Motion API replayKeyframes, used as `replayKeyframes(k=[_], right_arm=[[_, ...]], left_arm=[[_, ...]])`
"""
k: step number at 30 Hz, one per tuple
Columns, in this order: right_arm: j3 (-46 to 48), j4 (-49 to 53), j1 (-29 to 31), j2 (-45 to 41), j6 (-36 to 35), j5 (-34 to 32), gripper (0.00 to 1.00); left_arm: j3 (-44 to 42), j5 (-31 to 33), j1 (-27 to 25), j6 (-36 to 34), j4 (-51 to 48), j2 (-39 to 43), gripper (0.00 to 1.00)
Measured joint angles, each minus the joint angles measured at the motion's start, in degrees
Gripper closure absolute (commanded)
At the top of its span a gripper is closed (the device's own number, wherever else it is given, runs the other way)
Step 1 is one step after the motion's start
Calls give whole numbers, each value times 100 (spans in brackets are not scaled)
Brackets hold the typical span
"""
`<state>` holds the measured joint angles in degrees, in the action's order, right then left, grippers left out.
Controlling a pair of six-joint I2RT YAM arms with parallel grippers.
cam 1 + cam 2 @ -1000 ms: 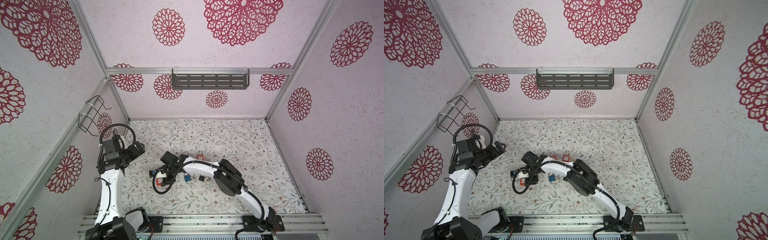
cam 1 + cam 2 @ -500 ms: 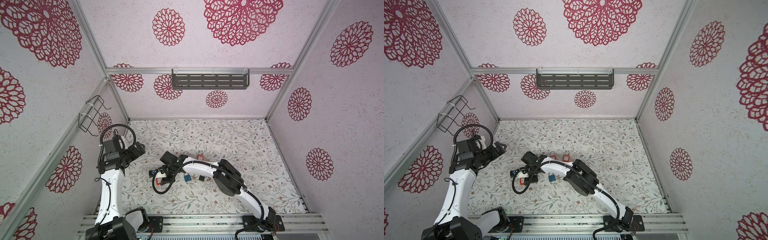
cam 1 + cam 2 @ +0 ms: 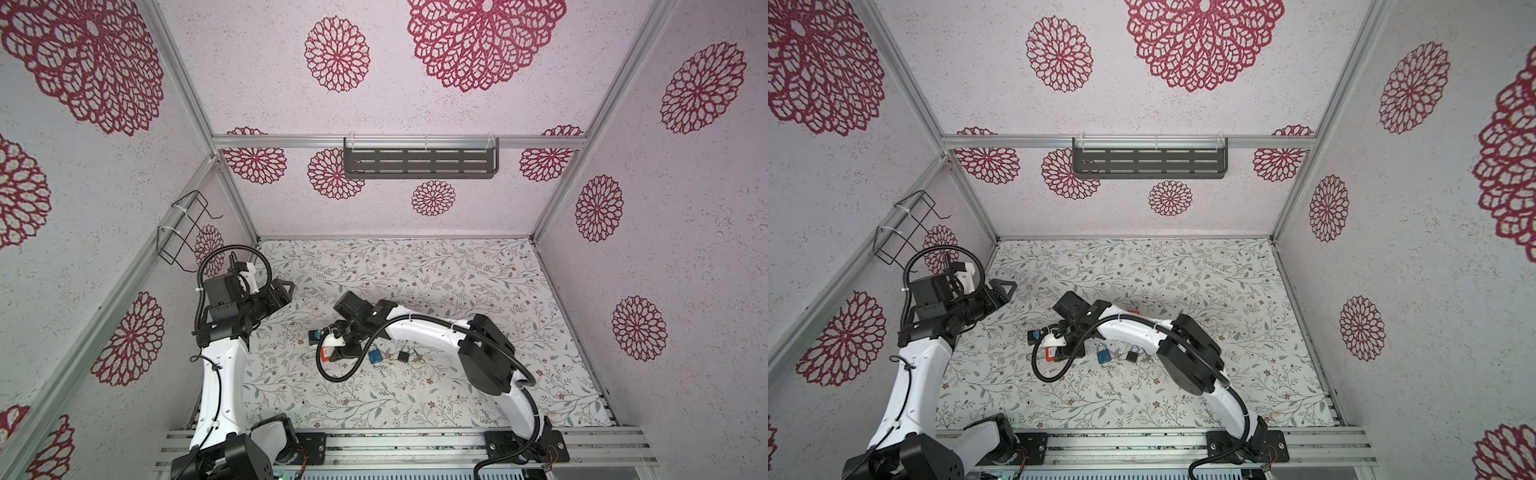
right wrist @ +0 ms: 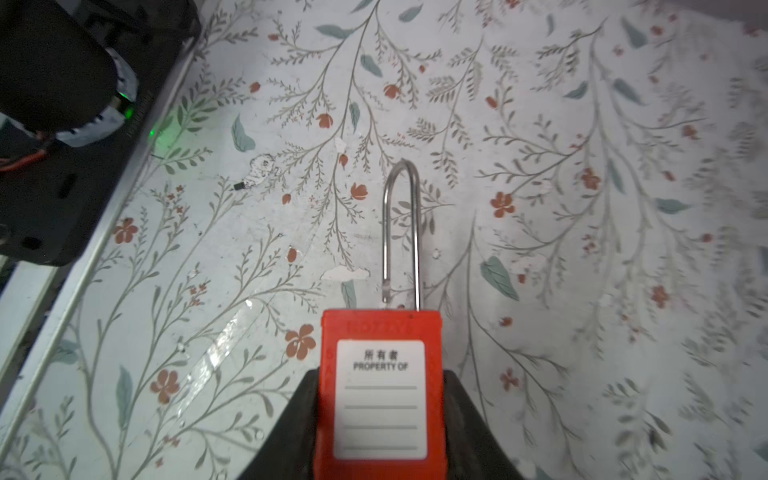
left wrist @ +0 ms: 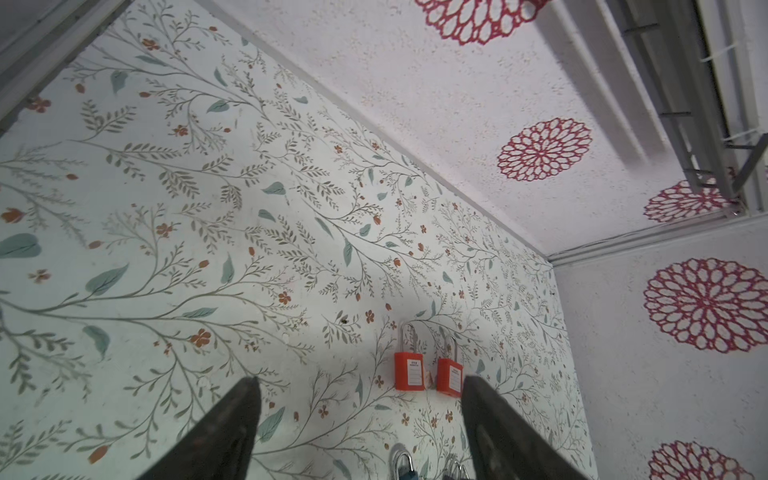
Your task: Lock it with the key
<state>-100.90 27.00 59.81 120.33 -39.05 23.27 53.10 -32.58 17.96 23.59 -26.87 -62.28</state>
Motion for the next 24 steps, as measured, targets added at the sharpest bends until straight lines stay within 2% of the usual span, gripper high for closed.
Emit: replayKeyframes(k=[4, 7, 9, 12, 18, 24], right_arm=[[461, 74, -413, -833, -46, -74, 80], [927, 133, -684, -1344, -94, -166, 80], [1327, 190, -901, -1722, -144, -271, 80], [1668, 376, -1104, -2133, -210, -435, 80], [1926, 553, -1167, -2844, -361, -673, 80], [2157, 481, -1167, -3434, -404, -678, 80]], left_arm=[[-4, -221, -575, -597, 264, 55, 26], [-111, -470, -949, -1152, 562, 258, 34], [-234, -741, -1172, -1637, 743, 439, 46], [-256, -1054, -1449, -2426, 804, 494, 55], [-262, -1515, -2017, -3810, 778, 382, 54], [-308, -2072, -2181, -4590, 776, 138, 49]])
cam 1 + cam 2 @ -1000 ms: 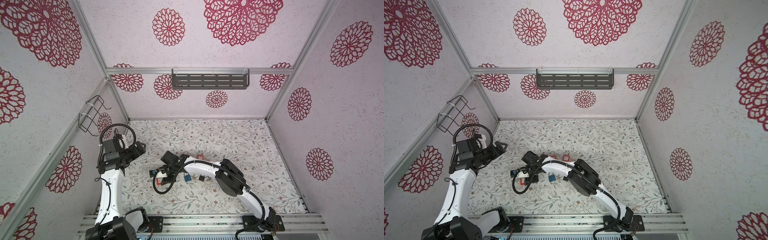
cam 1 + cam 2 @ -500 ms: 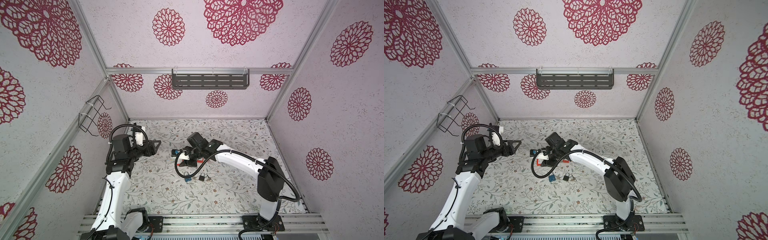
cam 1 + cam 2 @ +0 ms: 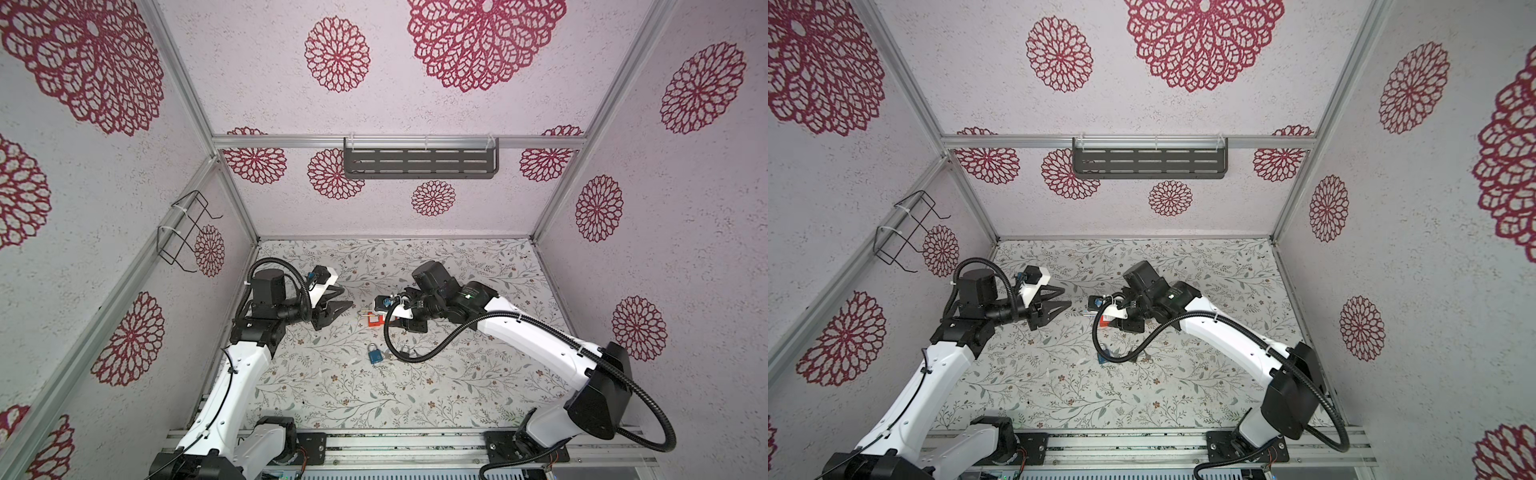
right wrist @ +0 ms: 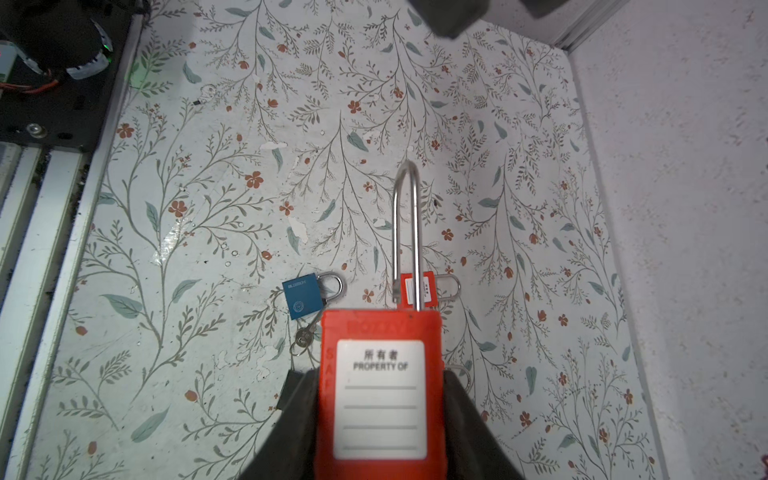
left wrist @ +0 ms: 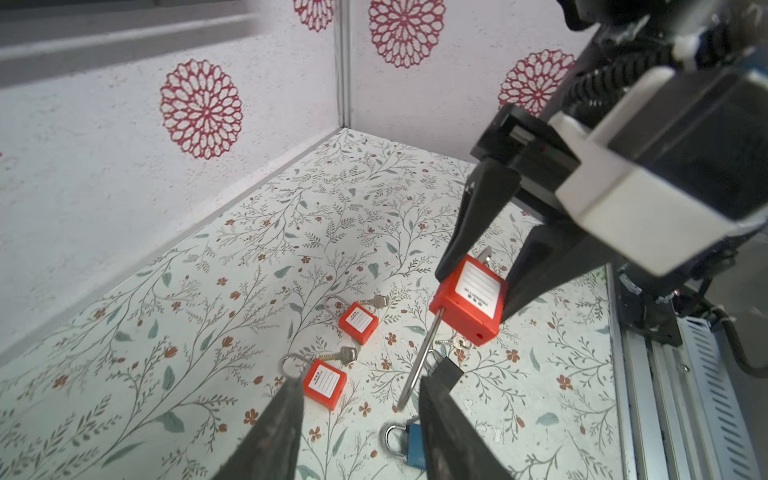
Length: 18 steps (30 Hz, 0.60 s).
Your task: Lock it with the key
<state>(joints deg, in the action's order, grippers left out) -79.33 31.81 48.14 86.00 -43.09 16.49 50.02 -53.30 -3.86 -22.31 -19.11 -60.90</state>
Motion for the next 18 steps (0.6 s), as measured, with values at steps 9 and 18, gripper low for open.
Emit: replayKeyframes(k=[9, 18], right_arm=[[52, -70, -4, -138, 2, 13, 81], [52, -74, -9, -138, 0, 11, 81]], left_arm=[[-87, -446, -157, -638, -59, -63, 47], [-87, -474, -282, -962, -271, -317, 53]])
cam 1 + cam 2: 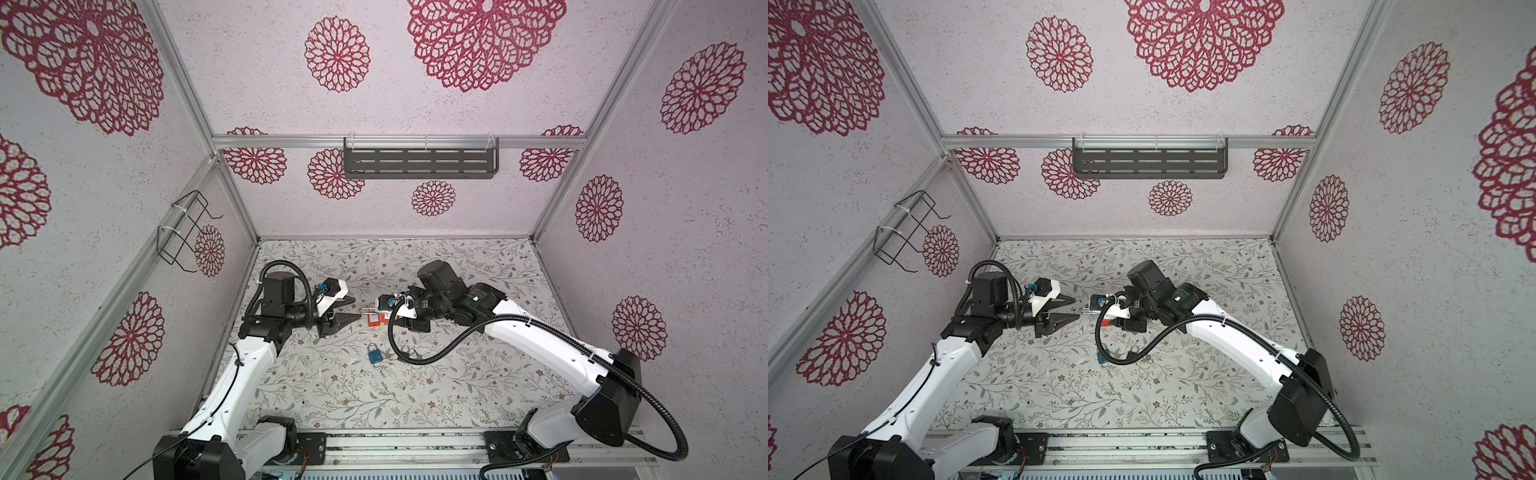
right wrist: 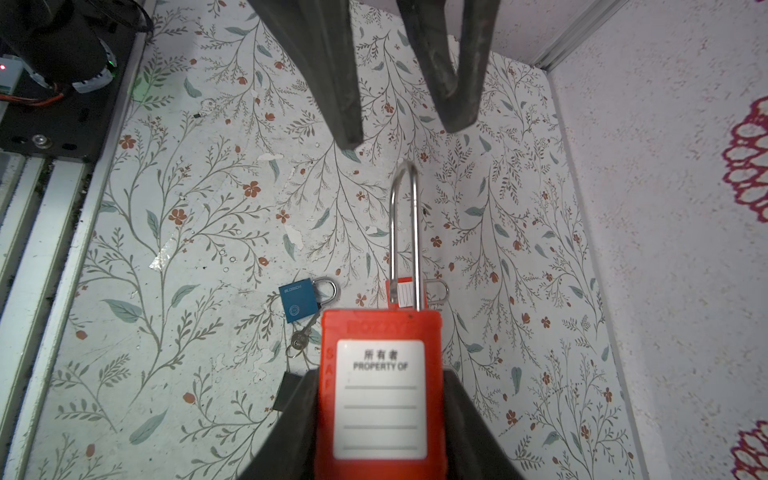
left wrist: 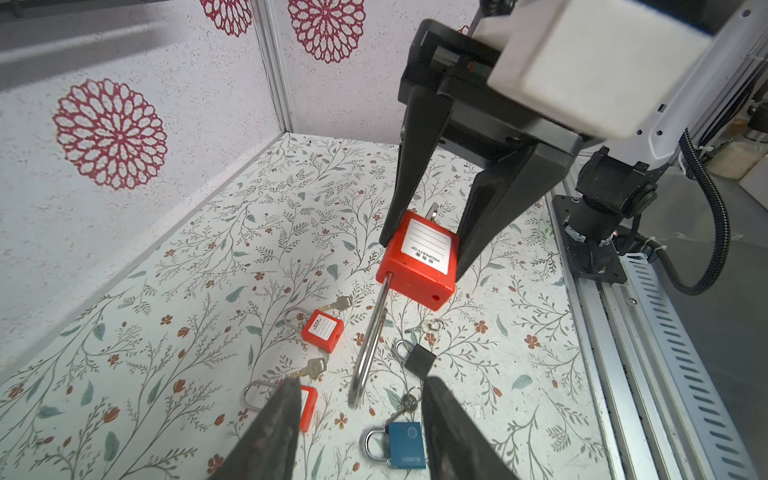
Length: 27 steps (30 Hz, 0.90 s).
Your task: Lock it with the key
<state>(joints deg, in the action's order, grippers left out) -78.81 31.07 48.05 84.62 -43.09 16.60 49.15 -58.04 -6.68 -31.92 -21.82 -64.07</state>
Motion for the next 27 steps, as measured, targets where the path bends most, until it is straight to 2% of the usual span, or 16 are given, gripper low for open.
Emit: replayKeyframes(k=[8, 15, 27], right_arm=[[0, -42, 0, -11, 0, 0, 81], [0, -87, 0, -72, 0, 4, 81], [0, -72, 0, -72, -92, 9, 81]], left_arm=[[9, 4, -144, -85, -46, -271, 60], [24, 9, -247, -116, -101, -334, 75], [205, 7, -280, -149, -208, -446, 88]])
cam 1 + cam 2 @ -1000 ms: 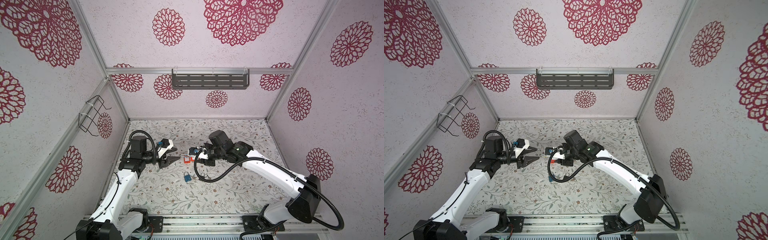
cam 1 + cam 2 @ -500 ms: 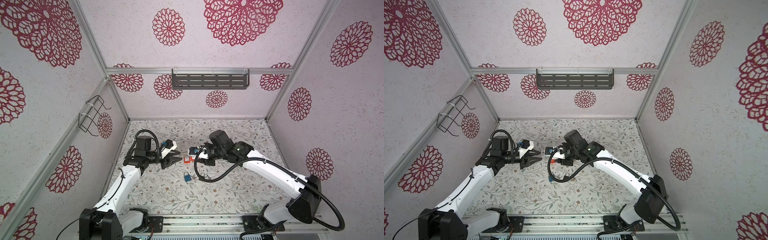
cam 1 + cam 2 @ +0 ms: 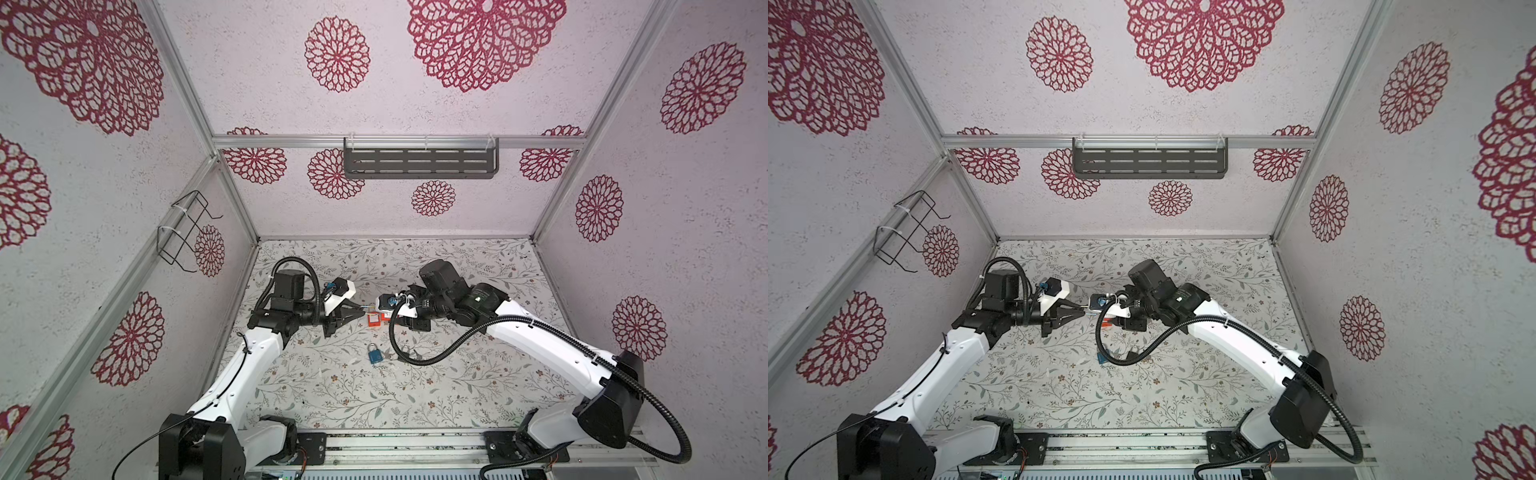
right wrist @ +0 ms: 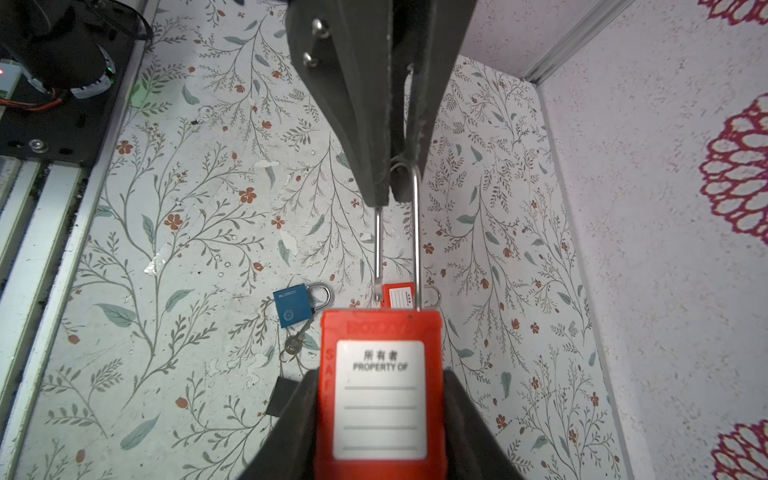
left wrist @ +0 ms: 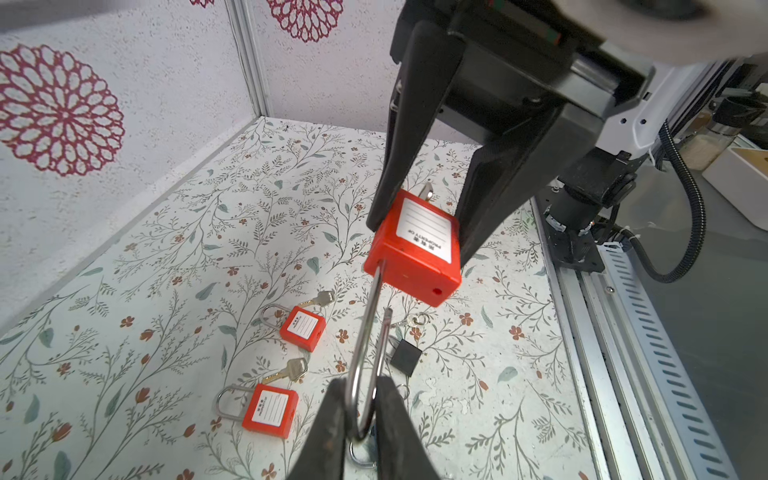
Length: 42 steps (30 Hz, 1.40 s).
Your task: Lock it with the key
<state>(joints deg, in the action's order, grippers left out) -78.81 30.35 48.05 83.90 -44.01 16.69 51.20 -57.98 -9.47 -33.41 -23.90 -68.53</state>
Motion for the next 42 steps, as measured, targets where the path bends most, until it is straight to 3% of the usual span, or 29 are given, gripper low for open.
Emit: replayKeyframes(k=[4, 5, 7, 11, 14, 24, 32, 42], right_arm=[[0, 0, -2, 0, -22, -26, 77], [0, -2, -2, 0, -48, -42, 72], [0, -4, -4, 0, -61, -72, 52], [11, -149, -7, -2, -136, -302, 36], [11, -179, -7, -26, -164, -468, 32], [42, 201, -319, -422, -190, -282, 36], [-96, 776, -389, -249, -142, 114, 42], [-315, 942, -389, -63, -90, 323, 59]], left_arm=[[138, -20, -4, -50, -131, -96, 97], [162, -33, -4, -76, -170, -116, 99], [229, -46, -13, -120, -269, -153, 100], [323, -101, -70, -221, -487, -195, 100], [326, -111, -83, -240, -566, -195, 100], [326, -151, -129, -201, -577, -24, 100], [317, -146, -339, -85, -334, 92, 100], [315, -125, -529, -44, -164, 103, 100]])
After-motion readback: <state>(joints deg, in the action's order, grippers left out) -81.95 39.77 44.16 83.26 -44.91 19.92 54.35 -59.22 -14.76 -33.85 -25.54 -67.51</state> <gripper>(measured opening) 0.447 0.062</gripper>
